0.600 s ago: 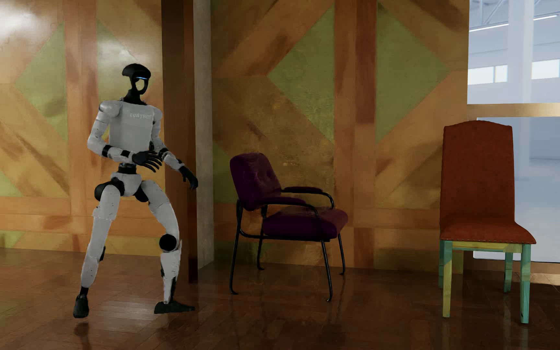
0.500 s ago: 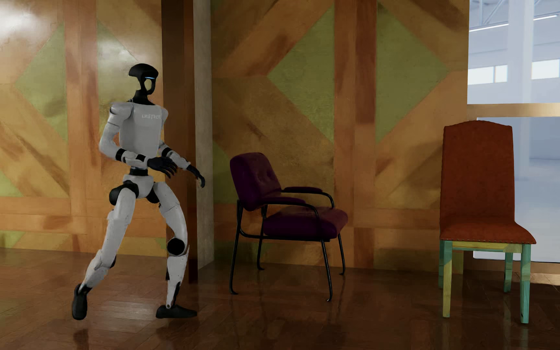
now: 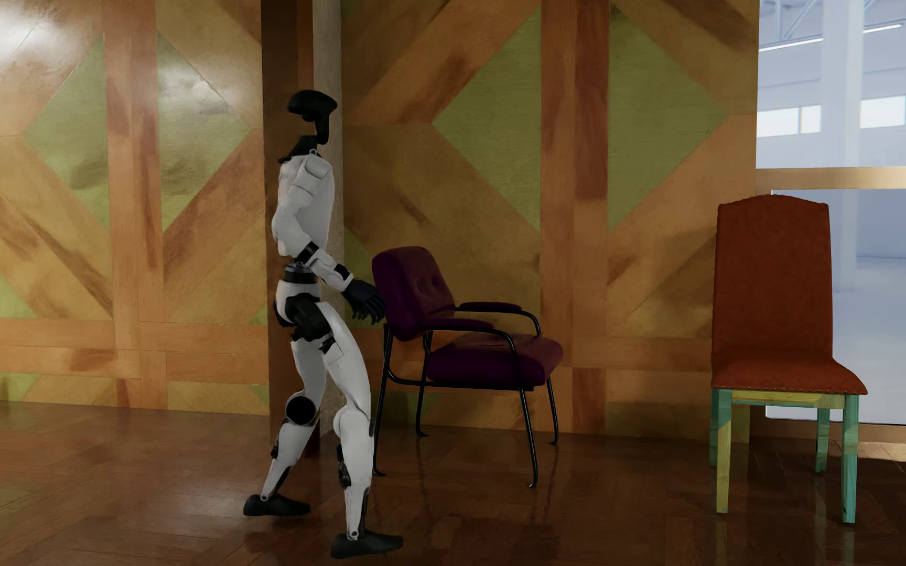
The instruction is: Go to officechair
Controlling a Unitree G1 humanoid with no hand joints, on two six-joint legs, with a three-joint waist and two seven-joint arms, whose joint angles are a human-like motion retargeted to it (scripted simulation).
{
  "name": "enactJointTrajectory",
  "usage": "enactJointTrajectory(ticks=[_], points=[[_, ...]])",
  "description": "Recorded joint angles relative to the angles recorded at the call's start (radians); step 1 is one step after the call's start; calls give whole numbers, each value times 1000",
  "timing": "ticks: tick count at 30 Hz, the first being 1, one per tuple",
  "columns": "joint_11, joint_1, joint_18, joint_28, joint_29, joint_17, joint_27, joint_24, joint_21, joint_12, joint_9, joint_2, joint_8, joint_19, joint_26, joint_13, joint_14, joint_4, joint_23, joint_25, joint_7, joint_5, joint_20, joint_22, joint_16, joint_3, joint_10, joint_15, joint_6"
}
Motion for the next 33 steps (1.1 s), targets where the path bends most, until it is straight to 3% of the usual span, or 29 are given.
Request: enactJointTrajectory(ticks=[3, 5, 7, 9, 10, 11, 13, 14, 15, 17, 20, 21, 22, 24, 25, 27, 29, 31, 33], points=[[15, -43, -53, 39, 2, -16, 53, -90, 47, 50, 3, 77, -174, -54, 89, -84, 39, 67, 123, 51, -85, 29, 95, 121, 36, 13, 108, -129, -1], [-5, -149, -122, 99, 21, -40, 110, -183, 83, 53, 8, 137, -289, -88, 164, -155, 174, 102, 237, 94, -99, 67, 170, 236, 34, 15, 280, -162, 19], [-27, -307, -202, 106, 45, -85, 141, -240, 128, 46, 15, 194, -400, -119, 199, -220, 297, 173, 337, 92, 7, 99, 162, 333, 49, 10, 493, -192, 41], [-29, -417, -70, 60, 56, -105, 176, -253, 134, 57, 18, 231, -485, -144, 173, -265, 241, 324, 418, 96, 233, 130, 93, 387, 77, 19, 591, -222, 65], [-28, -424, -13, 35, 51, -104, 199, -260, 118, 71, 16, 242, -512, -156, 158, -284, 201, 372, 456, 104, 355, 142, 68, 399, 80, 28, 566, -236, 74], [-30, -414, 13, 8, 41, -99, 220, -267, 92, 89, 12, 255, -536, -165, 143, -293, 176, 379, 486, 108, 464, 150, 51, 402, 84, 38, 498, -248, 80], [-38, -361, -40, -42, 21, -80, 246, -260, 52, 115, 2, 288, -590, -169, 131, -296, 162, 301, 517, 108, 613, 156, 25, 393, 87, 50, 265, -269, 83], [-58, -304, 105, -58, 21, -78, 243, -253, 50, 123, -5, 313, -617, -166, 129, -291, 202, 279, 521, 100, 725, 159, 20, 383, 83, 50, 141, -275, 84], [-71, -238, 138, -64, 30, -80, 232, -246, 57, 130, -11, 335, -637, -162, 130, -286, 158, 271, 521, 88, 824, 160, 23, 372, 78, 50, 48, -286, 83], [-36, -172, 133, -46, 51, -80, 218, -231, 48, 127, -17, 354, -646, -149, 137, -273, 130, 219, 511, 75, 793, 143, 30, 358, 58, 57, -55, -312, 75], [235, -128, 114, -16, 31, -25, 222, -204, -27, 93, -11, 271, -614, -109, 130, -241, 130, 200, 473, 107, 772, 65, 32, 339, 51, 47, -76, -244, 58], [376, -121, 108, -14, 37, -17, 214, -190, -39, 79, -7, 207, -571, -86, 122, -232, 121, 197, 460, 105, 764, 32, 26, 318, 53, 38, -72, -188, 55], [521, -113, 101, -7, 43, -12, 214, -177, -39, 59, -3, 135, -517, -97, 111, -228, 112, 191, 442, 94, 753, 2, 20, 297, 53, 27, -69, -132, 51], [704, -95, 84, 25, 46, -8, 217, -171, -53, 29, 5, 17, -401, -76, 88, -212, 95, 183, 418, 83, 732, -23, 25, 248, 55, 8, -63, -134, 41], [723, -83, 73, 45, 48, -6, 220, -177, -69, 11, 7, -20, -363, -38, 80, -197, 92, 185, 415, 85, 723, -38, 34, 235, 55, 3, -65, -139, 37], [628, -59, 47, 68, 60, 3, 232, -179, -87, -12, 5, -43, -346, -39, 71, -182, 94, 188, 423, 80, 700, -98, 46, 200, 56, -2, -79, -149, 32], [442, -47, 23, 75, 83, 5, 231, -166, -102, -27, 3, -35, -324, -80, 58, -167, 91, 188, 422, 79, 662, -134, 42, 155, 58, -10, -81, -164, 28], [227, -38, -1, 73, 86, 18, 235, -162, -127, -35, 0, -2, -150, -8, 47, -153, 90, 193, 417, 92, 609, -59, 32, 127, 58, -18, -82, -144, 27], [91, -26, -30, 63, 81, 32, 241, -155, -132, -32, -3, 62, 6, -1, 53, -150, 93, 216, 421, 91, 566, 21, 24, 120, 63, -14, -84, -129, 28]])
